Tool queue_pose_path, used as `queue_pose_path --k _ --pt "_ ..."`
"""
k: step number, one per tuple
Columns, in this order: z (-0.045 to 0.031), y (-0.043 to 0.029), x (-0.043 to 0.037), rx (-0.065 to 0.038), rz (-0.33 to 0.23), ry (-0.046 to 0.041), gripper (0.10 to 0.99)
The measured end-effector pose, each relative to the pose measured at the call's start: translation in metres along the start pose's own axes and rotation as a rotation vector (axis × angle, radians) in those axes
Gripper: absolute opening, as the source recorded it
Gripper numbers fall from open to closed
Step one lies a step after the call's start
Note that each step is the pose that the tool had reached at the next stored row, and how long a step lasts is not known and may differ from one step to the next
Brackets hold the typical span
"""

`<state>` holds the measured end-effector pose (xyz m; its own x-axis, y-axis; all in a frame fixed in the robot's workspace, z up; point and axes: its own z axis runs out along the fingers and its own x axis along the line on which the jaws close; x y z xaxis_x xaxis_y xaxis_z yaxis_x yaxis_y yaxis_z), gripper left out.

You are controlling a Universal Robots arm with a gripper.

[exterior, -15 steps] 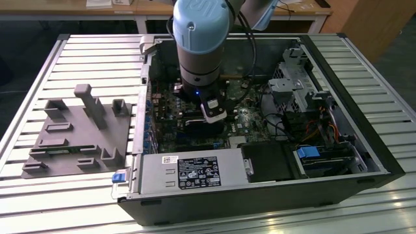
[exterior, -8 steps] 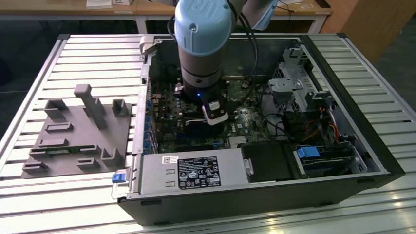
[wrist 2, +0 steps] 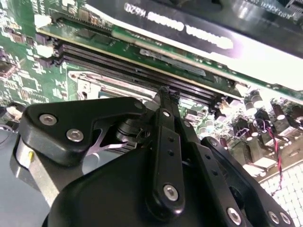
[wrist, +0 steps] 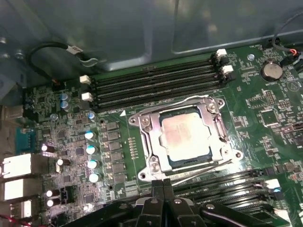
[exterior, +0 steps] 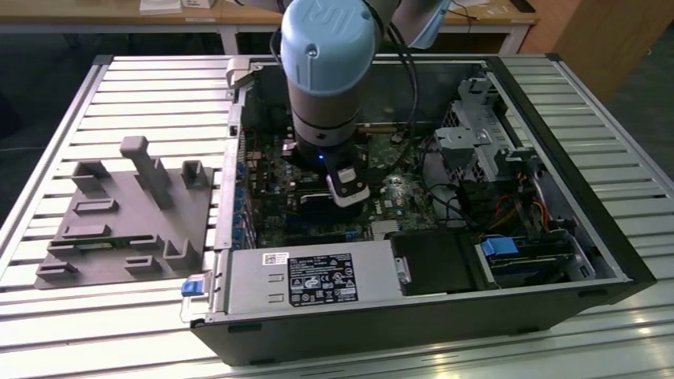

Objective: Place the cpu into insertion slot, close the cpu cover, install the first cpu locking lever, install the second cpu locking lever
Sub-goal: 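Install the second cpu locking lever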

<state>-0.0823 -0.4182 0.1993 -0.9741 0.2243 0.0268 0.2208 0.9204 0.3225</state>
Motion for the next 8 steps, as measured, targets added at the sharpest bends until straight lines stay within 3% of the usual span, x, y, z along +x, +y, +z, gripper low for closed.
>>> queue_pose_path --k 3,8 --pt "0.0014 -0.0010 0.0023 -0.013 0.000 0.0027 0.102" --pt "0.0039 -0.0023 0.0039 -0.019 0.001 0.0040 0.102"
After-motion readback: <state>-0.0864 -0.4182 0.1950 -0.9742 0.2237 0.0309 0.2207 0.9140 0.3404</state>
